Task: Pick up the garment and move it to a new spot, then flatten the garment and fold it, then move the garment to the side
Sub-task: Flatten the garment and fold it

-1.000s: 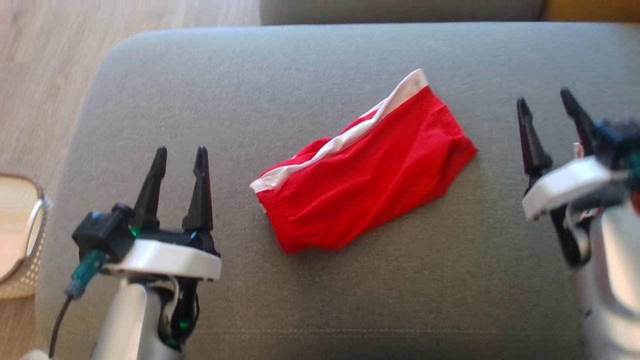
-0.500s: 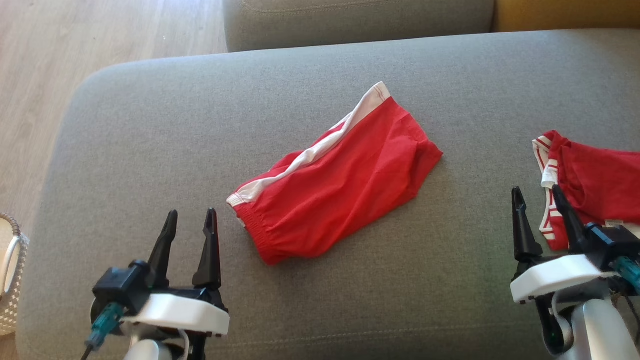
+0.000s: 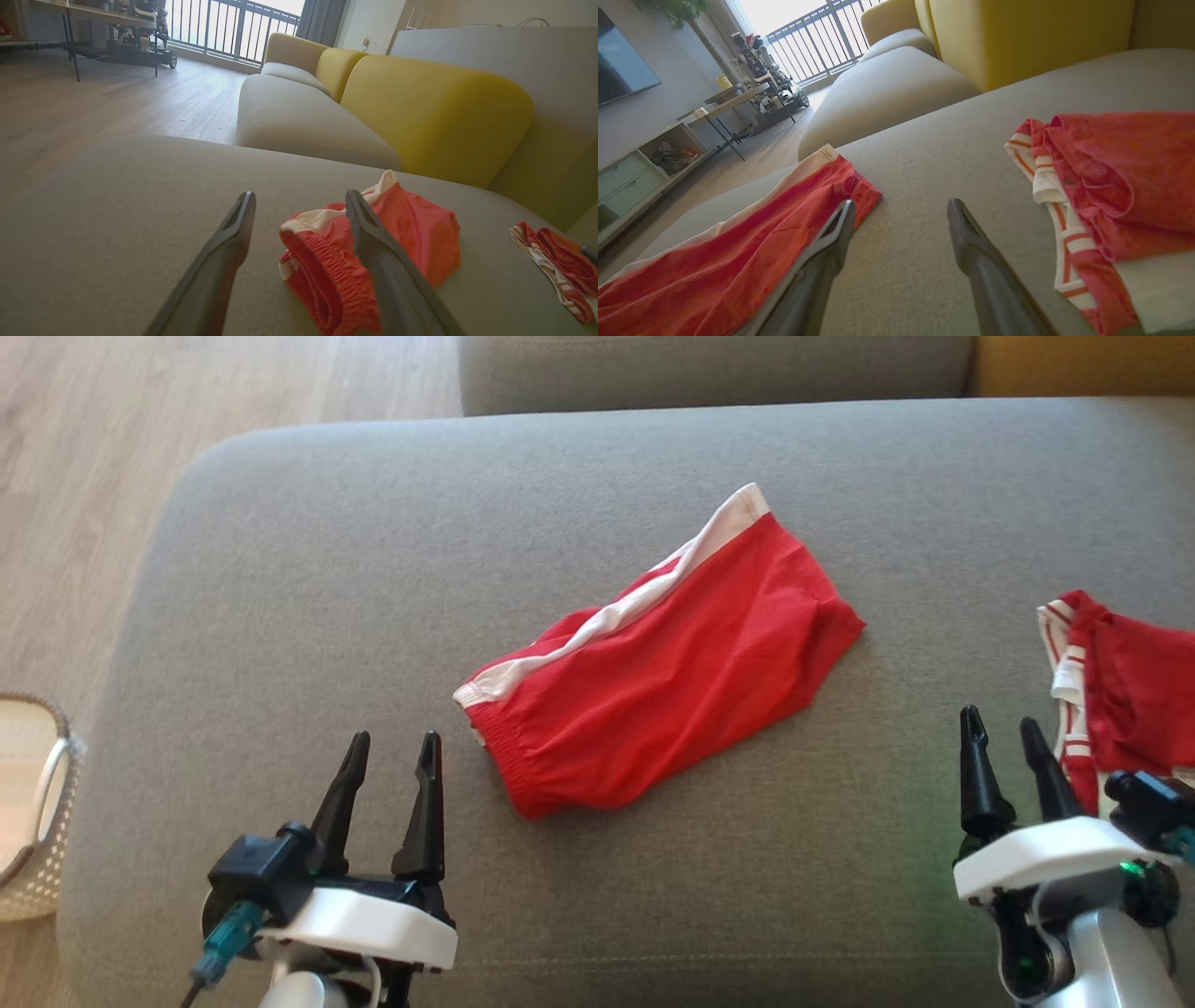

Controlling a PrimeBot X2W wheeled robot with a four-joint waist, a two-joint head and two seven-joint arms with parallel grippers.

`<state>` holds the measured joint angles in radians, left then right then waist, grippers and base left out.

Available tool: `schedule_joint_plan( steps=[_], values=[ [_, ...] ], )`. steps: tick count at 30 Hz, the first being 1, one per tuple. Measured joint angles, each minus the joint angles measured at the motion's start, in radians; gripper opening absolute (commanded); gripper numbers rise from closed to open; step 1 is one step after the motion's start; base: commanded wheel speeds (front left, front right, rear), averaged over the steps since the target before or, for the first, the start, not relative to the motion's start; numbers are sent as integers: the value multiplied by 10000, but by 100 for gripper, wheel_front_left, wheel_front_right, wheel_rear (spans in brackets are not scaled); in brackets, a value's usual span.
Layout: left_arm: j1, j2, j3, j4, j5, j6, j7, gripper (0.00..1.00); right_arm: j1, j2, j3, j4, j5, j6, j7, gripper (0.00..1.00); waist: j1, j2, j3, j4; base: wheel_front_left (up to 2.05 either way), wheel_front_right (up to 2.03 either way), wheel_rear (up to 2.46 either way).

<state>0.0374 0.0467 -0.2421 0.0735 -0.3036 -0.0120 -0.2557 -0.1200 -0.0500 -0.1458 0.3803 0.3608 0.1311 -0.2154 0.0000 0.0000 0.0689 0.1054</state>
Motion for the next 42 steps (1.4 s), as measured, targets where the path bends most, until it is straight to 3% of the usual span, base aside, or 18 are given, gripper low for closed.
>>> schedule_joint_plan(
  steps=[5, 13, 19, 27, 42],
  values=[
    [-110, 2, 35, 4, 2, -59, 0, 100, -750, 2, 286, 1085, 2661, -2, 1287, 100, 0, 0, 379, 383, 0, 0, 0],
    [-503, 0, 25, 96, 0, -159, 0, 100, -2107, -6, 224, 2698, 4640, -2, 2556, 100, 0, 0, 946, 983, 0, 0, 0],
    [-774, -8, -123, 190, 19, -267, -2, 100, -3188, -140, -148, 3285, 5517, -10, 2767, 100, 0, 0, 1346, 1520, 0, 0, 0],
    [-814, -6, -134, 257, 132, -324, -2, 100, -3468, -422, -203, 3289, 6481, -17, 3279, 100, 0, 0, 1590, 2030, 0, 0, 0],
    [-991, -8, -366, 188, 180, -324, -2, 100, -4055, -648, 596, 3204, 7102, -86, 4082, 100, 0, 0, 1893, 2442, 0, 0, 0]
  ],
)
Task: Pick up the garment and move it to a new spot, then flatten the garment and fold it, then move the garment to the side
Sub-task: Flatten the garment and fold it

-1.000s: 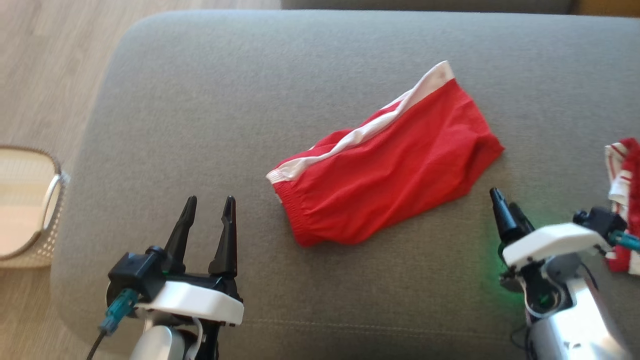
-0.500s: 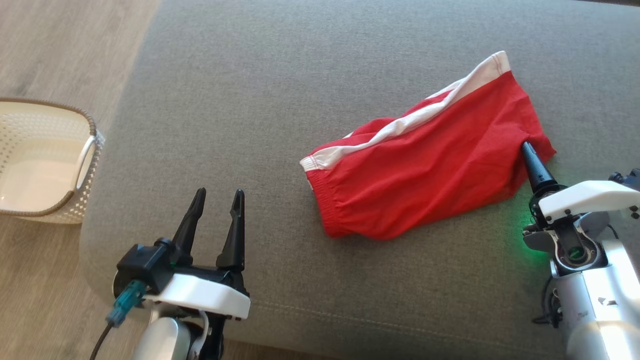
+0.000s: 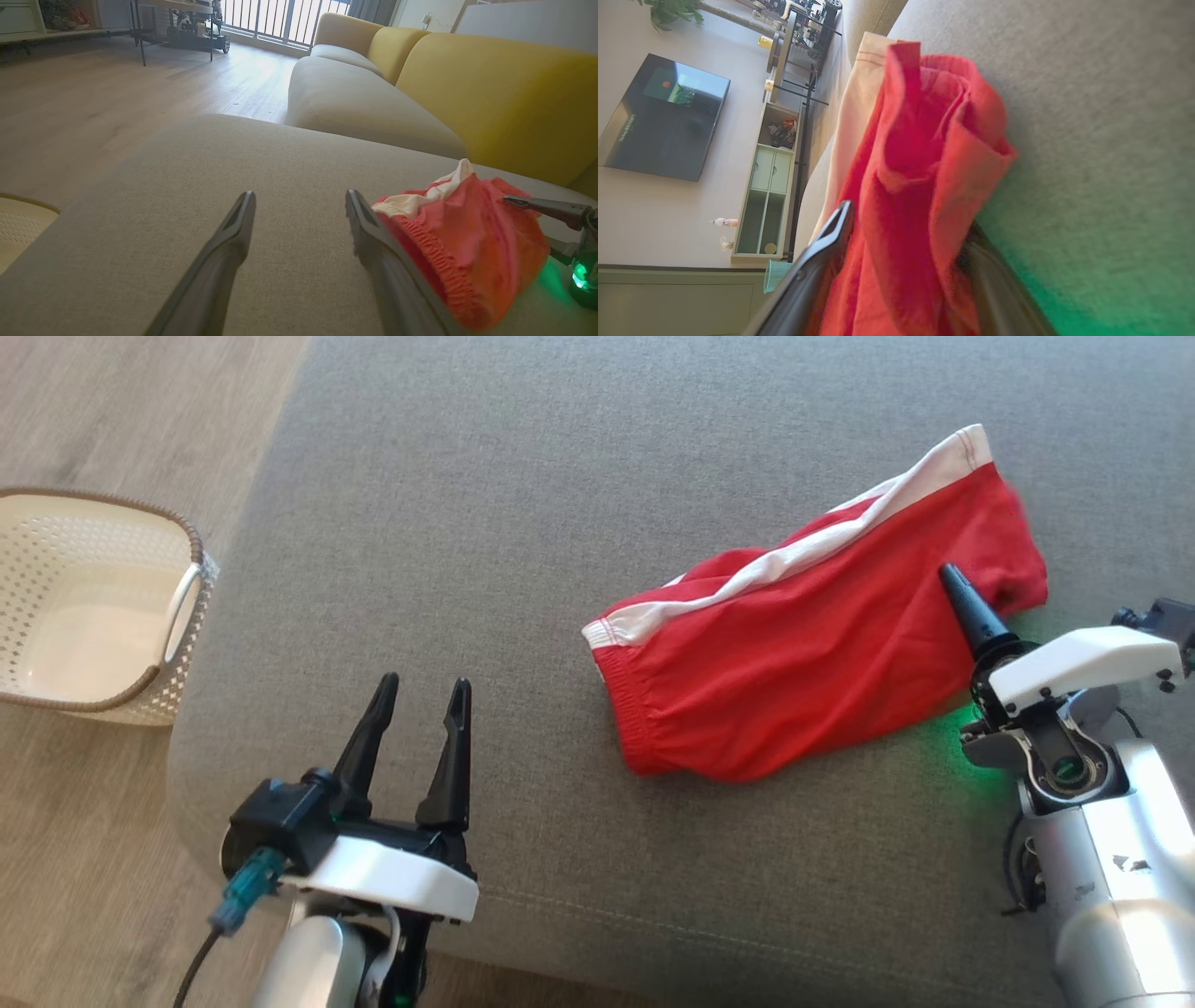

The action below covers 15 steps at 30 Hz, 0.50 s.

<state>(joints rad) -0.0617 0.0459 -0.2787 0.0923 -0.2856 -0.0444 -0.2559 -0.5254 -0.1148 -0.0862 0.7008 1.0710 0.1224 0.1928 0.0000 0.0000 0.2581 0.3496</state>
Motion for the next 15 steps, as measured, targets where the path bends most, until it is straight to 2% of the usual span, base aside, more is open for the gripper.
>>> schedule_joint_plan(
  steps=[9, 15],
  values=[
    [-87, 0, -21, -31, 31, 4, 2, 100, -50, -155, 633, -280, 205, 0, -8, 100, 0, 0, 176, 109, 0, 0, 0],
    [-178, 0, -86, 15, 29, 4, 2, 100, -642, -165, 750, 639, -33, 0, -857, 100, 0, 0, 178, 131, 0, 0, 0]
  ],
)
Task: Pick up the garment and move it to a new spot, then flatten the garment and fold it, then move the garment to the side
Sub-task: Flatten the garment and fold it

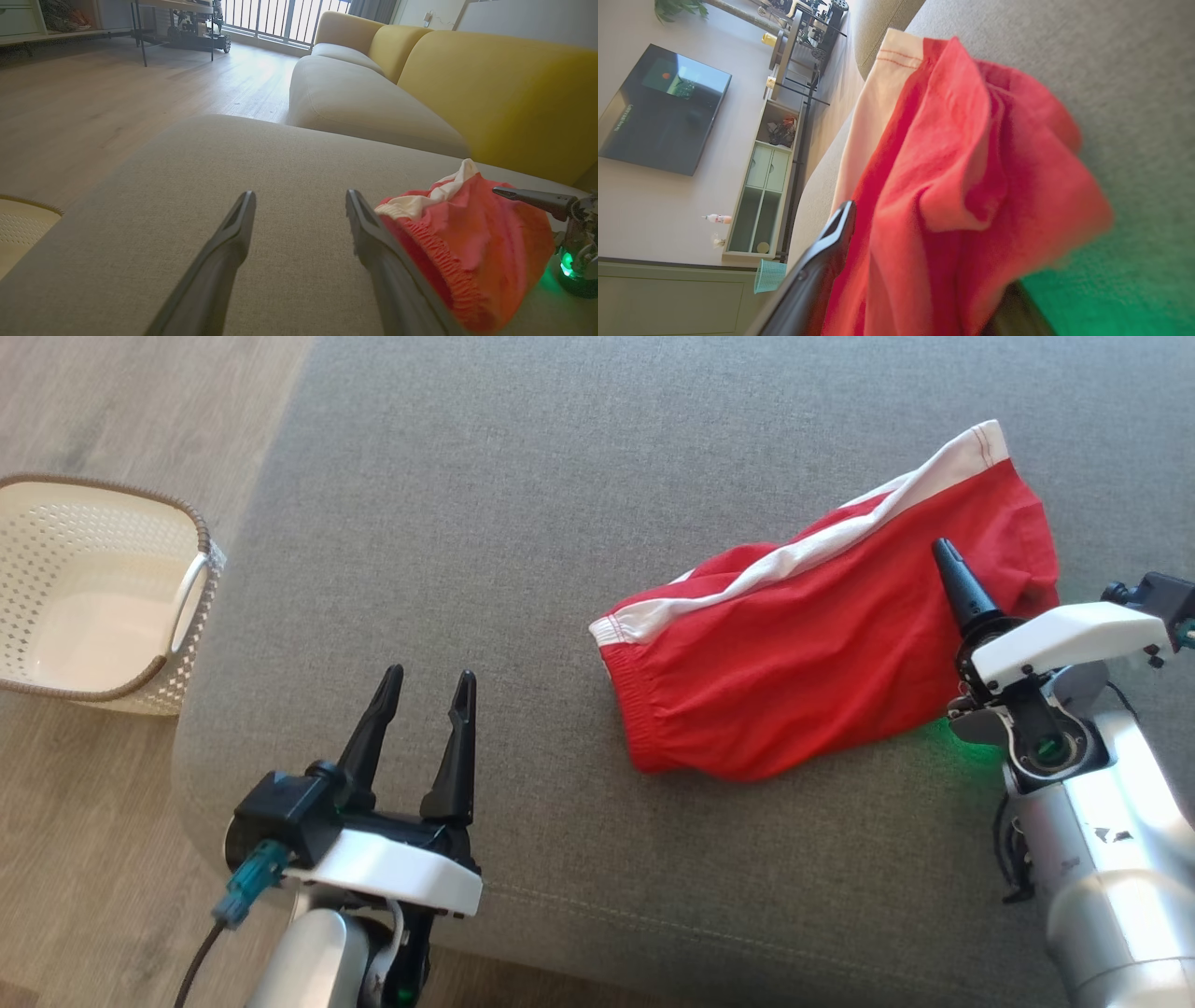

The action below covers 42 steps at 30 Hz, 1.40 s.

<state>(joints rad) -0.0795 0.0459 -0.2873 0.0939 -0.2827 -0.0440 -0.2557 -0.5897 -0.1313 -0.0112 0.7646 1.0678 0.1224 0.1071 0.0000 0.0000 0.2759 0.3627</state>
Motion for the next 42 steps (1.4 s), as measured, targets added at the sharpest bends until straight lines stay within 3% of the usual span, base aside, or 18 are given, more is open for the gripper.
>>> schedule_joint_plan(
  steps=[2, 3, 4, 5, 15, 22, 29, 35, 38, 42],
  values=[
    [-31, -2, -2, 42, 0, 4, -2, 100, -139, 13, 71, 318, -138, 2, -211, 95, 0, 0, -56, -8, 0, 0, 0],
    [-31, 0, 4, 52, -2, 12, 0, 100, -209, 12, 142, 433, -236, 2, -288, 72, 0, 0, -86, -21, 0, 0, 0],
    [-31, -2, 6, 65, -2, 13, -2, 100, -249, 12, 197, 537, -305, 2, -343, 24, 0, 0, -114, -38, 0, 0, 0],
    [-31, -2, 10, 79, -2, 13, 0, 100, -280, 12, 247, 633, -366, 8, -445, 0, 0, 0, -139, -60, 0, 0, 0],
    [-30, -2, -13, 107, -6, 77, -2, 100, -635, 48, 401, 1292, -562, 86, -1478, 0, 0, 0, -323, -243, 0, 0, 0],
    [59, 0, 4, 176, -8, 98, 0, 100, -128, 198, 221, 1233, -470, 84, -2959, 0, 0, 0, -713, -504, 0, 0, 0],
    [399, 4, 23, 178, -10, 190, 0, 100, 1355, 573, -637, 405, -437, 84, -3555, 0, 0, 0, -1185, -996, 0, 0, 0],
    [572, 6, -2, 180, -107, 278, 0, 100, 2767, 754, -2441, -380, -1597, 84, -3599, 0, 0, 0, -1634, -1350, 0, 0, 0],
    [757, 8, -19, 186, -107, 357, 0, 100, 3155, 788, -1850, 347, -1407, 82, -3624, 0, 0, 0, -1808, -1542, 0, 0, 0],
    [755, 10, -77, 192, -105, 353, 0, 100, 2971, 844, -1559, 430, -1323, 82, -3624, 0, 0, 0, -1869, -1614, 0, 0, 0]
  ],
)
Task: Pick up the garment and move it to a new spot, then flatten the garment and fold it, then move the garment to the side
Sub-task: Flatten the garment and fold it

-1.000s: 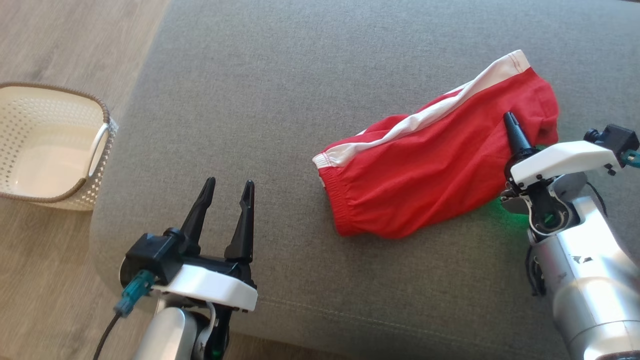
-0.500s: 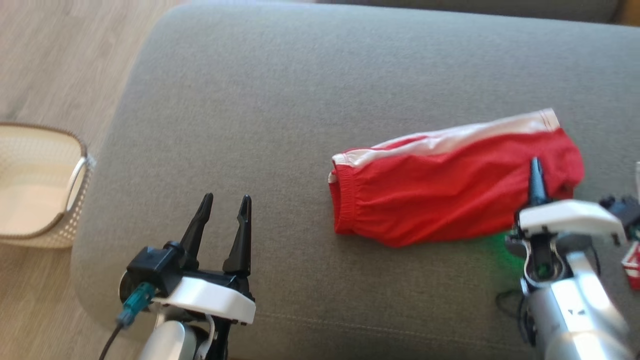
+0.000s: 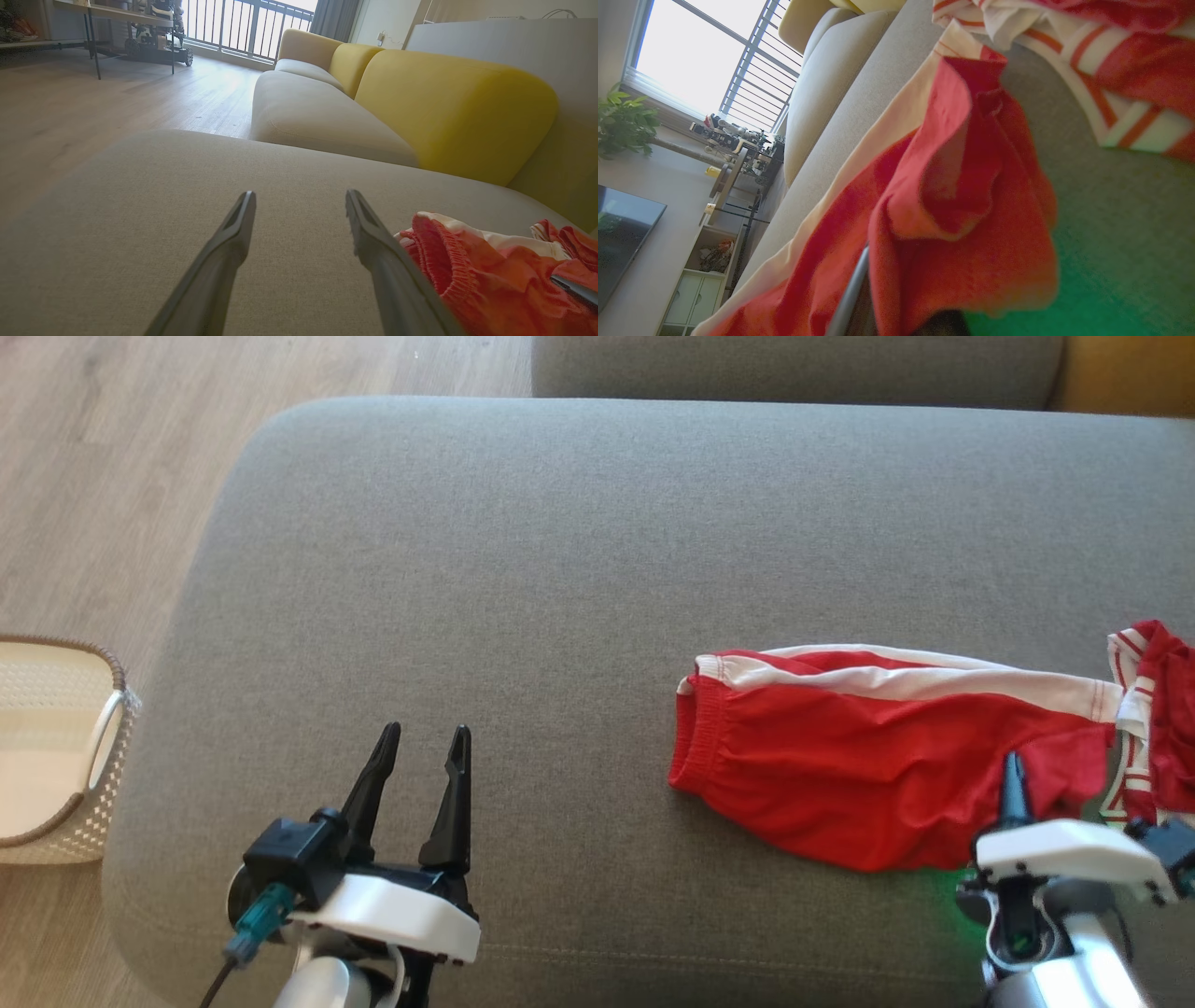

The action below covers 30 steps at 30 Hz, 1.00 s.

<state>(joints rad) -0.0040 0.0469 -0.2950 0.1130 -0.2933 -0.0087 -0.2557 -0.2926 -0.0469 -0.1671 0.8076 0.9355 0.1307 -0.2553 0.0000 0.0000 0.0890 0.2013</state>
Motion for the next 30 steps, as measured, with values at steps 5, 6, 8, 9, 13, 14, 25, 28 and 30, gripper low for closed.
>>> schedule_joint_plan(
  steps=[5, 6, 8, 9, 13, 14, 25, 28, 30],
  values=[
    [0, 0, 0, 35, 2, 0, 0, 100, -264, -13, 219, -805, -25, 0, 0, 0, 0, 0, -86, 32, 0, 0, 0],
    [1, 0, 6, 48, 2, 0, 0, 100, -259, -13, 382, -1066, -12, 0, 0, 0, 0, 0, -103, 49, 0, 0, 0],
    [1, 0, 12, 59, 2, 0, 0, 100, -212, -13, 729, -1595, -15, 0, 0, 0, 0, 0, -142, 86, 0, 0, 0],
    [1, 0, 21, 59, 2, 0, 0, 100, -169, -13, 918, -1870, -15, 0, 0, 0, 0, 0, -161, 104, 0, 0, 0],
    [4, 2, 61, 63, 2, 0, 0, 100, 304, -17, 1925, -3033, -180, 0, 0, 0, 0, 0, -216, 156, 0, 0, 0],
    [4, 2, 65, 65, 2, 0, 0, 100, 438, -17, 2238, -3243, -215, 0, 0, 0, 0, 0, -224, 166, 0, 0, 0],
    [6, 2, 84, 115, 2, -4, 0, 100, 755, -25, 4362, -3570, -1390, 0, 0, 0, 0, 0, -221, 324, 0, 0, 0],
    [5, 2, 75, 121, 2, -4, 0, 100, 665, -58, 4592, -3486, -1440, 0, 0, 0, 0, 0, -215, 442, 0, 0, 0],
    [5, 2, 71, 128, 2, -4, 0, 100, 521, -59, 4828, -3417, -1499, 0, 0, 0, 0, 0, -212, 517, 0, 0, 0]
  ],
)
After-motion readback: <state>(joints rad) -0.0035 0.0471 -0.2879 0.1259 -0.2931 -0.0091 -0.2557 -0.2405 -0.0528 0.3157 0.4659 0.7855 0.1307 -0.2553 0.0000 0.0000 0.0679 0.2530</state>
